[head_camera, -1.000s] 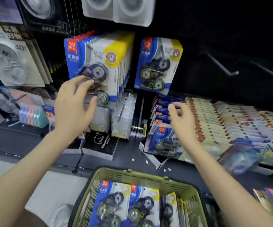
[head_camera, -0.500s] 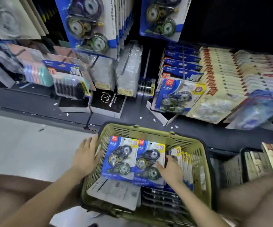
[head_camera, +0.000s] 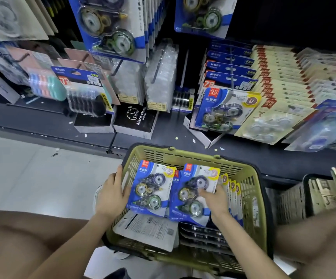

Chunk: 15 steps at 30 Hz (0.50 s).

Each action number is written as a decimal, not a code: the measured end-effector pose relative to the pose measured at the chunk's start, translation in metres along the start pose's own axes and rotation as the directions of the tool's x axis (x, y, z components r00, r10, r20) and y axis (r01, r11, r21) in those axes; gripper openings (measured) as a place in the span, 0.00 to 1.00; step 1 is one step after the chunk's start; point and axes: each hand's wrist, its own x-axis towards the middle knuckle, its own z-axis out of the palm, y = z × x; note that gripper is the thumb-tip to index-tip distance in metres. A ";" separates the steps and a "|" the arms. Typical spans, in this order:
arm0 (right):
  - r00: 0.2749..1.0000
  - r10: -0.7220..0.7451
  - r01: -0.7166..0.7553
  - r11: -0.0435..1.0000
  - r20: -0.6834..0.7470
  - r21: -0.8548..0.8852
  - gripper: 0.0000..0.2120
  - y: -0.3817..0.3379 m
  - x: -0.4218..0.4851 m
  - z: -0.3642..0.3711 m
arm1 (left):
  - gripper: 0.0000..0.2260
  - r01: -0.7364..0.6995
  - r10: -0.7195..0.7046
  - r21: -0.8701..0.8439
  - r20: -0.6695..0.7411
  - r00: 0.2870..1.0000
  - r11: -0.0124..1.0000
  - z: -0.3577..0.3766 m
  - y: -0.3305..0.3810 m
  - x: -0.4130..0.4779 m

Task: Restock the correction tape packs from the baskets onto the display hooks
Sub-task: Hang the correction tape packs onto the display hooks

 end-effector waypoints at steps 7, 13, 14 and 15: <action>0.931 -0.229 0.173 0.963 0.284 0.208 0.10 -0.060 -0.040 -0.021 | 0.38 -0.002 0.027 -0.275 0.087 0.996 0.962 -0.028 0.054 0.009; 0.755 -0.182 0.066 0.977 0.629 0.203 0.15 -0.056 -0.060 0.027 | 0.13 0.362 -0.066 -0.890 0.358 0.931 0.279 -0.046 0.101 -0.009; 0.741 -0.138 0.080 0.990 0.657 0.118 0.14 -0.050 -0.061 0.033 | 0.11 0.327 -0.126 -0.897 0.302 0.945 0.299 -0.049 0.097 -0.008; 0.730 -0.085 0.111 0.994 0.678 0.004 0.12 -0.040 -0.061 0.039 | 0.10 0.284 -0.174 -0.899 0.238 0.956 0.333 -0.052 0.089 -0.006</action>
